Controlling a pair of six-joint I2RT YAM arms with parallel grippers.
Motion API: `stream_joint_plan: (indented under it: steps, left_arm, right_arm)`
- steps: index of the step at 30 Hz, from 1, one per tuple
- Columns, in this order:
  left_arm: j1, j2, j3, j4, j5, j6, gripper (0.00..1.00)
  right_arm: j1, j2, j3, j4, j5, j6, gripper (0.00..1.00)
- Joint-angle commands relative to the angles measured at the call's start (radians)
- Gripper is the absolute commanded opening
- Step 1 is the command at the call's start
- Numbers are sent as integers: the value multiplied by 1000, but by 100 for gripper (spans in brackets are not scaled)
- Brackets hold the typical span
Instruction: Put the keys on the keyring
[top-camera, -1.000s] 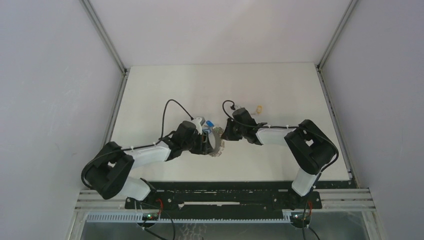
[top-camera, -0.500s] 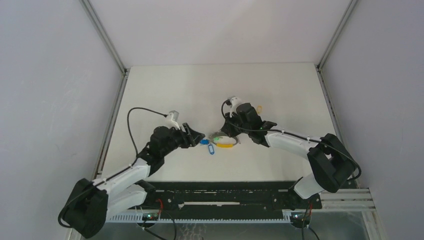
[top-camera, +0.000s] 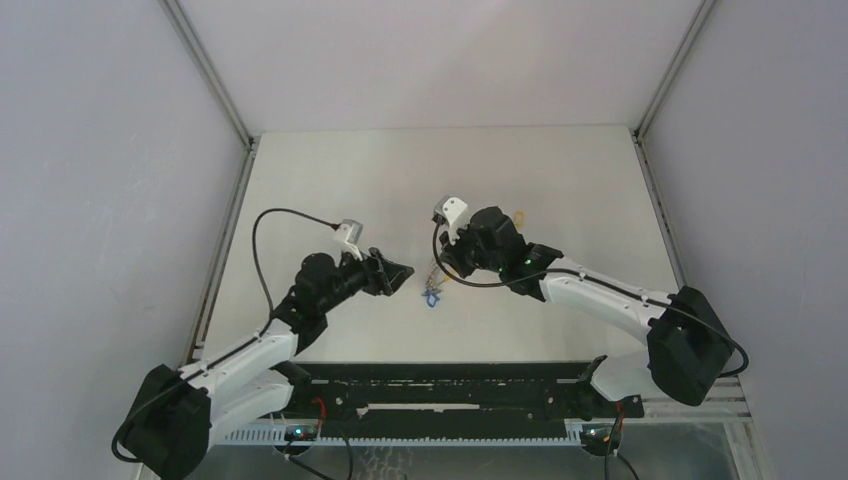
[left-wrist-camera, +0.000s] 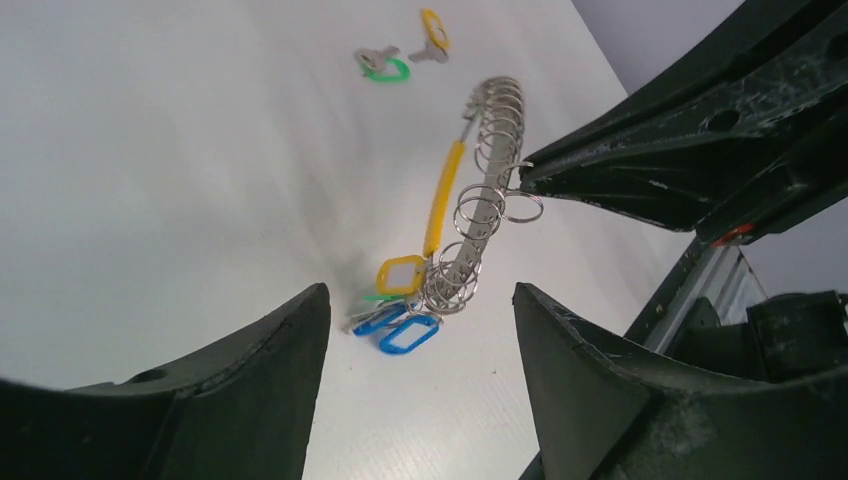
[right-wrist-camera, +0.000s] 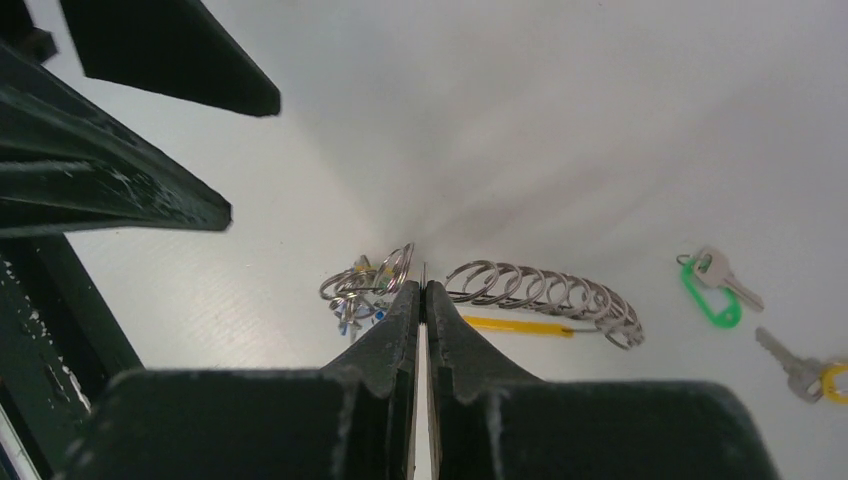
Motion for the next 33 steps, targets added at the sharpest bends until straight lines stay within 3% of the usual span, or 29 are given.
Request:
stream_joint_plan:
  steps: [1,7,13,33]
  left_arm:
    - [-45,58,31,150,53,84,72]
    - [-69,161,42,322,120,81,71]
    - [-80,231,48,359,148,78,64]
    - [-85,351,-89,762,210,-124,54]
  right_arm:
    - [4,-48,23,40,-73,-85,0]
    - [-1,-67,11,53,-142,-102,0]
    - [-30,-92,3,72,-176,-62,0]
    - [-77,-124,-42,140,-245,20,0]
